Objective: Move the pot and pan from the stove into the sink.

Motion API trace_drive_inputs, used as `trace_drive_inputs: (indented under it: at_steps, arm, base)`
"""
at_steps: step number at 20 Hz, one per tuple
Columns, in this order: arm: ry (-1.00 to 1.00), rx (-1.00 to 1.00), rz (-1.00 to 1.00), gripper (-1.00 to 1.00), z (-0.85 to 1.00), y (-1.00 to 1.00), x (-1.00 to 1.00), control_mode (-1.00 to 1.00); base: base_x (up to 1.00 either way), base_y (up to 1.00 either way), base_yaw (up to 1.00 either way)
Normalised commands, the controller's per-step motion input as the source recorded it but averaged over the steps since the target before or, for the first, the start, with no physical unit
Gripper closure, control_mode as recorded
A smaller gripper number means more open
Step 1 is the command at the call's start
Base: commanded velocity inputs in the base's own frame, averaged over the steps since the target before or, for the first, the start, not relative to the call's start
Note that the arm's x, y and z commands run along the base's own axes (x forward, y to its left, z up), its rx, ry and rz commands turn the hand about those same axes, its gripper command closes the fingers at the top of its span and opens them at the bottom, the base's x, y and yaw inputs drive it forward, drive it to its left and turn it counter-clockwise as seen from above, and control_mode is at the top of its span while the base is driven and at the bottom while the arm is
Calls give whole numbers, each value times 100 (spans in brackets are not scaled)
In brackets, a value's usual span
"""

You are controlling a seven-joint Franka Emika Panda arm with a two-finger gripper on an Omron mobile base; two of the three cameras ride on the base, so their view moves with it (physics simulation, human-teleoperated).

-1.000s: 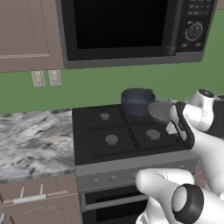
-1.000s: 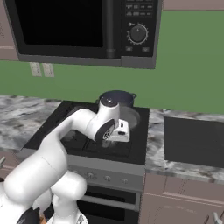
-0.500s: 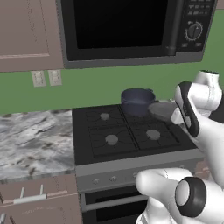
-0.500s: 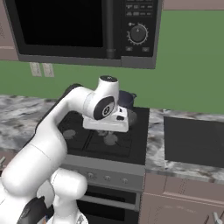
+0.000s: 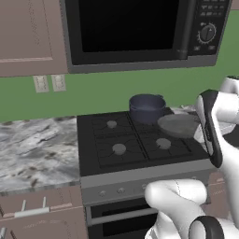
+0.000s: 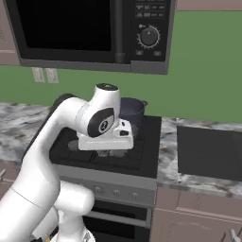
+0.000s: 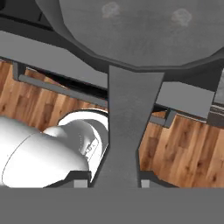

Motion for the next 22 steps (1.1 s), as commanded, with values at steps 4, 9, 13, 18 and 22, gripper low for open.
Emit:
trace_drive_inputs:
  at_steps: [4, 9, 13, 18, 22]
  arm:
    - [-28, 0, 15, 100, 0, 0, -59, -100]
    - [-38, 0, 14, 100, 2, 0, -48, -100]
    - [-25, 0, 8, 100, 1, -2, -23, -100]
    - [0, 0, 0, 100, 0, 0, 0, -100]
    - [0, 0, 0, 100, 0, 0, 0, -100]
  base:
    - [0, 0, 0]
    - [0, 0, 0]
    - [0, 0, 0]
    - [0, 0, 0]
    - [0, 0, 0]
